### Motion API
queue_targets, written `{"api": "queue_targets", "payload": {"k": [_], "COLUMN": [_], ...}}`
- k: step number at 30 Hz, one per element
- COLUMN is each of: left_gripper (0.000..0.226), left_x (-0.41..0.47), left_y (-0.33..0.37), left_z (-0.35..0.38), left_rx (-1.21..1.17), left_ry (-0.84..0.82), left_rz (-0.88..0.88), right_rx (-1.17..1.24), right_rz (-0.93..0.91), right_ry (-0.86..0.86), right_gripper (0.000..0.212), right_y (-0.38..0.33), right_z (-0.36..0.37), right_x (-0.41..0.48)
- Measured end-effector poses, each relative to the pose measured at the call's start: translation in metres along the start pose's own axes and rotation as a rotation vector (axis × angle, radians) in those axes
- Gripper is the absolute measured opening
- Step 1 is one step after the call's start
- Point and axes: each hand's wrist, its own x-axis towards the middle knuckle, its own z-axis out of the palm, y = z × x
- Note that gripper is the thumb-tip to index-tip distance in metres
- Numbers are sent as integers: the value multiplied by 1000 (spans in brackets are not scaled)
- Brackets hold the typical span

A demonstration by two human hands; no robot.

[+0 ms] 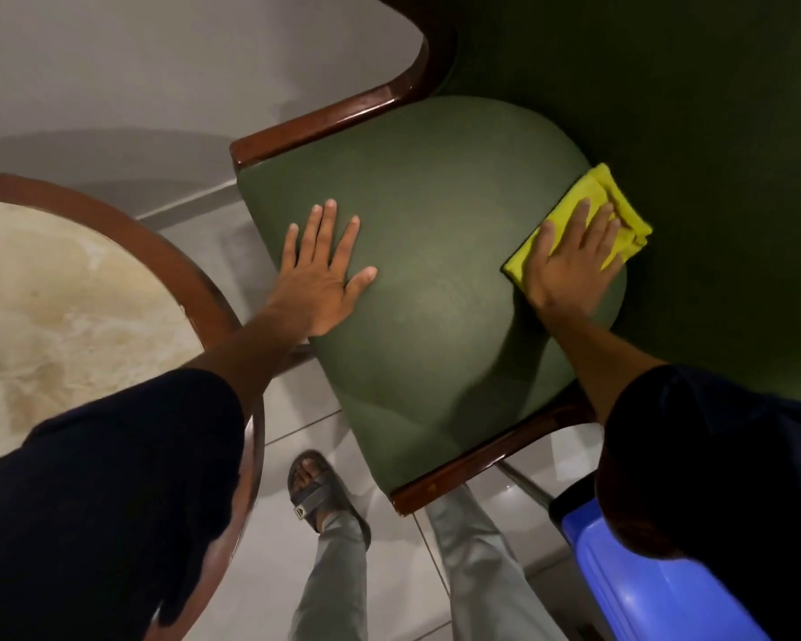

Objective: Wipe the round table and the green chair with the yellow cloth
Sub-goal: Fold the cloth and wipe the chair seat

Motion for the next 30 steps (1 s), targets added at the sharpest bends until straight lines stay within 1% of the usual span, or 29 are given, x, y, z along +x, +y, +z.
{"api": "queue_targets", "payload": {"k": [3, 5, 6, 9, 11, 14, 15, 16, 17, 18, 19, 20, 21, 22, 23, 25, 26, 27, 28, 29, 30], "left_gripper": [71, 70, 69, 65, 61, 53, 50, 47, 44, 43, 44, 47, 53, 60, 68, 80, 80, 70, 50, 32, 28], "left_x": [-2, -5, -8, -26, -44, -80, -93, -107, -119, -130, -138, -143, -145, -145, -143, -137, -133, -129, -126, -125, -125], "left_y": [4, 6, 6, 8, 12, 28, 36, 44, 54, 65, 75, 87, 98, 107, 116, 123, 124, 123, 122, 121, 121], "left_z": [-3, -3, -3, 4, 10, 15, 17, 17, 18, 20, 20, 18, 16, 13, 10, 5, 1, -1, -5, -9, -12], "left_rx": [-2, -28, -41, -82, -151, -316, -363, -398, -431, -473, -533, -617, -719, -815, -878, -910, -920, -950, -981, -995, -1015], "left_ry": [-15, -11, -2, 25, 33, 91, 121, 136, 128, 105, 77, 51, 33, 19, 9, -1, -22, -52, -72, -65, -40], "left_rz": [-8, -2, 7, 25, 33, 1, -29, -67, -110, -152, -187, -224, -262, -300, -333, -432, -495, -537, -548, -546, -543], "right_rx": [39, 56, 51, 16, -32, -87, -67, -11, 57, 115, 163, 226, 314, 416, 517, 717, 820, 884, 913, 915, 917], "right_rz": [186, 218, 202, 61, -100, -411, -495, -544, -539, -478, -351, -174, 24, 205, 358, 598, 681, 720, 727, 705, 664], "right_ry": [53, 58, 60, 56, 40, -101, -155, -206, -236, -217, -154, -93, -81, -119, -177, -313, -394, -461, -512, -542, -549], "right_gripper": [62, 62, 62, 61, 60, 61, 60, 58, 57, 56, 57, 62, 70, 76, 77, 68, 55, 38, 22, 14, 12], "right_y": [-12, -17, -19, -22, -22, -15, -12, -9, -5, -3, -3, -5, -10, -16, -20, -25, -26, -26, -25, -23, -23], "right_z": [12, 22, 27, 40, 46, 49, 45, 39, 32, 24, 16, 8, 1, -4, -8, -14, -17, -19, -25, -32, -41], "right_x": [-57, -89, -104, -145, -172, -206, -210, -213, -213, -213, -213, -213, -213, -214, -213, -211, -210, -208, -207, -206, -204]}}
